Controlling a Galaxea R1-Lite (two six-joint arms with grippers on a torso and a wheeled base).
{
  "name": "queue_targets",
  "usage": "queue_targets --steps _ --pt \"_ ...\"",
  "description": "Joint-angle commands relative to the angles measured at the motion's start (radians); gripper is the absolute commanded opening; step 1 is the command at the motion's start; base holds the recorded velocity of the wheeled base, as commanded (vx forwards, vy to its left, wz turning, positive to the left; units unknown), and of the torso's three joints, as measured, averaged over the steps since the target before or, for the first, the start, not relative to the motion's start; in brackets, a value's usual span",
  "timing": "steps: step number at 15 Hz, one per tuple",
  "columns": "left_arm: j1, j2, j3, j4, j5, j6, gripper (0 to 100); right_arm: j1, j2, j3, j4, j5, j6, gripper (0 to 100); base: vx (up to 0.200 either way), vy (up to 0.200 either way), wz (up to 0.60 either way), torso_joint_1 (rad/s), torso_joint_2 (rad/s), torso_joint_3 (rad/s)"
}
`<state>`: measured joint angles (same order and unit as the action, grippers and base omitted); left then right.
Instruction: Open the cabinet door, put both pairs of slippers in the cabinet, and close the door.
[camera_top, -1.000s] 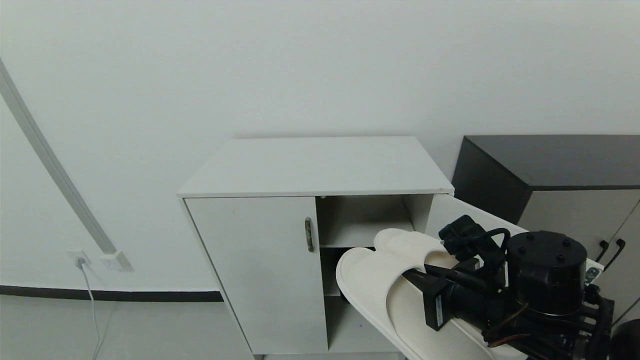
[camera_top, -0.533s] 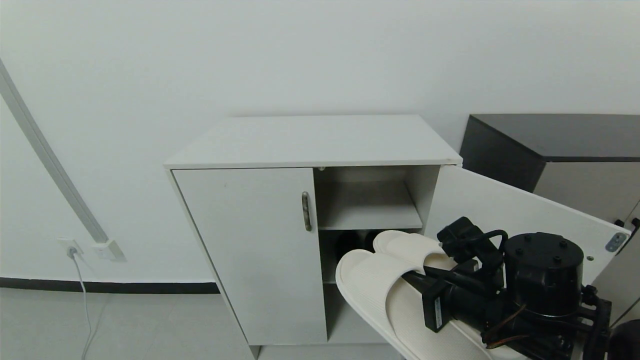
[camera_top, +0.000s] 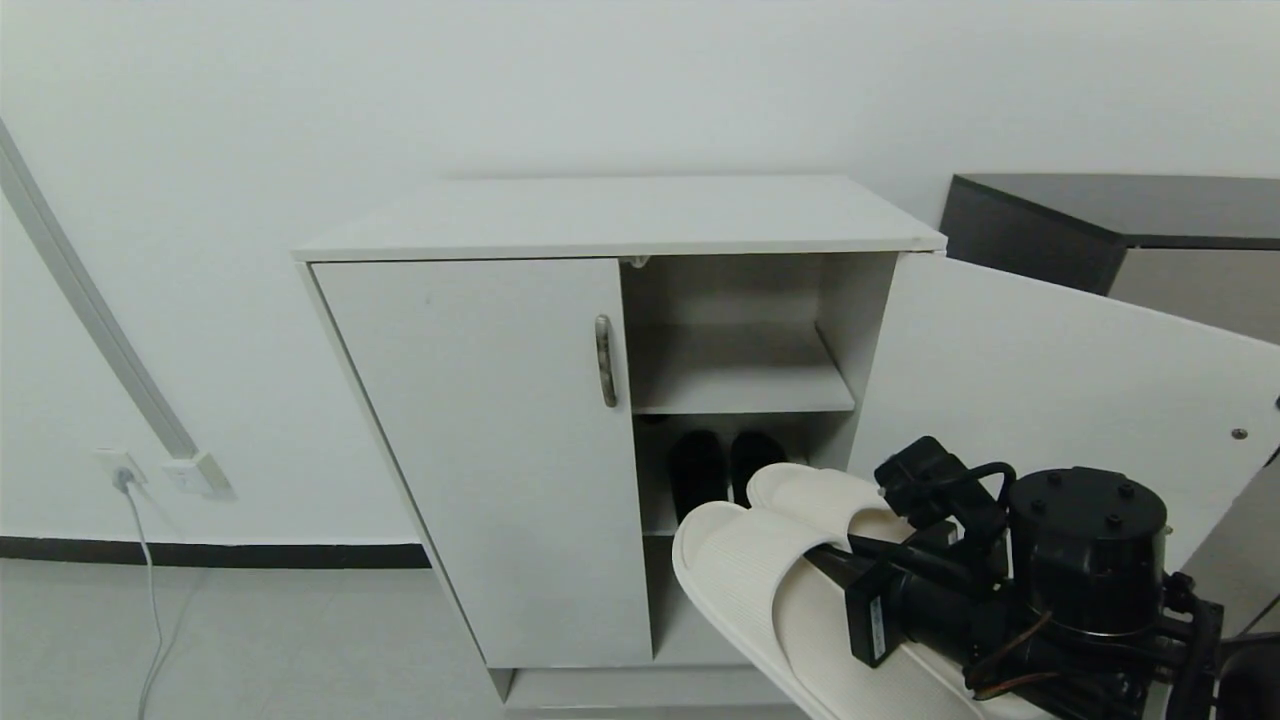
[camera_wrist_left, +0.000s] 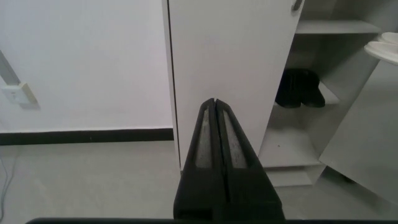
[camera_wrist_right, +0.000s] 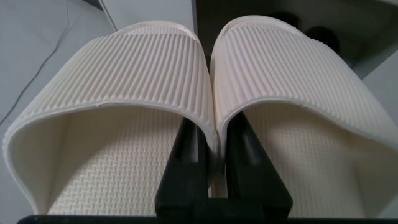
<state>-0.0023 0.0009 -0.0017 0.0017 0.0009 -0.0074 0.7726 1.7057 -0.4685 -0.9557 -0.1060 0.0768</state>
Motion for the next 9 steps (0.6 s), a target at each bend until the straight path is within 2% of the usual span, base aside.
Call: queue_targets --steps 1,6,9 --pt "-0.001 0.001 0.0 0.0 -0.001 0.0 0 0.004 0.002 0.001 0.0 0.0 0.0 0 0.0 0.0 0.0 -0.085 0.44 0.364" --pt "-0.001 0.001 0.0 0.0 0.001 -0.002 0 0.017 0.003 0.002 0.0 0.0 0.0 0 0.0 0.0 0.0 -0.037 0.43 0.377" --pt "-0.001 0.001 0.0 0.0 0.001 -0.002 0 0.021 0.009 0.011 -0.008 0.002 0.0 0 0.0 0.0 0.0 -0.001 0.04 0.032"
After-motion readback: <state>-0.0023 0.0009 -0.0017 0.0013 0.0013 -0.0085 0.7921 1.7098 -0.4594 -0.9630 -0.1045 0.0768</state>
